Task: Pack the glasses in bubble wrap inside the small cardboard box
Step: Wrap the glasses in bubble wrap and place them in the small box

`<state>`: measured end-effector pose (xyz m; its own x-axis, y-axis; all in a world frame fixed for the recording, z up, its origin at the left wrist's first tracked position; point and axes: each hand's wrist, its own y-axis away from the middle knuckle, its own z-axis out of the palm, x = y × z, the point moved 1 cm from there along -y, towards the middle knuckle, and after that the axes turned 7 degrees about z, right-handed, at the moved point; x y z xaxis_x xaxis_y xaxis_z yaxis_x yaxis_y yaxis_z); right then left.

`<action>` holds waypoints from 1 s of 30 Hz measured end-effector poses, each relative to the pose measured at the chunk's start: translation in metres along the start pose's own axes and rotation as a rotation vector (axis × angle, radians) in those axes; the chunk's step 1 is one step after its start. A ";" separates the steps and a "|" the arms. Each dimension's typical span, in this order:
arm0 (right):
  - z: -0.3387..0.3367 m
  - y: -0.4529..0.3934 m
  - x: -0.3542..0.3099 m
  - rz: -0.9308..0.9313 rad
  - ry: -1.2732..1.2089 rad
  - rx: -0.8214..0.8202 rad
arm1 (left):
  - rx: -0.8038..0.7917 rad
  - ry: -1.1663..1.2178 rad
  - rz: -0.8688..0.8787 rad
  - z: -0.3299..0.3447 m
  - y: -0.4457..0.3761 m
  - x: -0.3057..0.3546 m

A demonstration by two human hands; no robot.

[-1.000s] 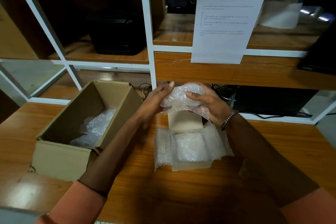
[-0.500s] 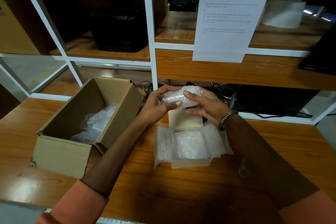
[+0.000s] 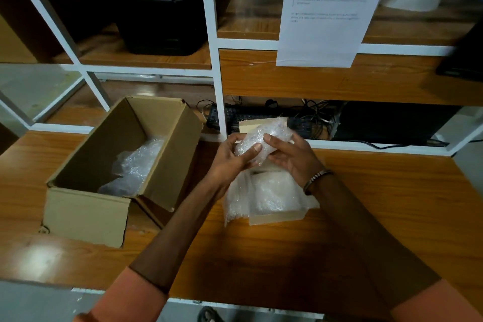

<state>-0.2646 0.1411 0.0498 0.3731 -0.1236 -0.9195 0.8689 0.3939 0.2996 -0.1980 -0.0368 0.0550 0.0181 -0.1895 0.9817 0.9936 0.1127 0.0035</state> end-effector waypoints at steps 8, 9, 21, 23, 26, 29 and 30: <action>0.003 -0.031 0.097 0.197 0.336 0.252 | -0.115 -0.679 -0.137 -0.034 0.004 -0.085; -0.001 -0.033 0.100 0.216 0.448 0.299 | -0.125 -0.746 -0.126 -0.044 0.004 -0.090; 0.007 -0.057 0.125 0.376 0.963 0.333 | -0.301 -1.283 0.006 -0.060 0.023 -0.135; 0.007 -0.056 0.125 0.376 0.955 0.298 | -0.272 -1.267 -0.020 -0.058 0.022 -0.135; 0.004 -0.050 0.121 0.312 1.024 0.271 | -0.270 -1.278 -0.021 -0.056 0.019 -0.138; 0.002 -0.040 0.123 0.187 1.208 0.332 | -0.263 -1.251 -0.030 -0.058 0.017 -0.141; 0.005 -0.036 0.128 0.143 1.274 0.342 | -0.255 -1.254 -0.034 -0.059 0.017 -0.140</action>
<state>-0.2466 0.1067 -0.0780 0.0666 0.9085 -0.4126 0.9553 0.0613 0.2891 -0.1767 -0.0655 -0.0939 0.0137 0.8722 0.4889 0.9871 -0.0897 0.1324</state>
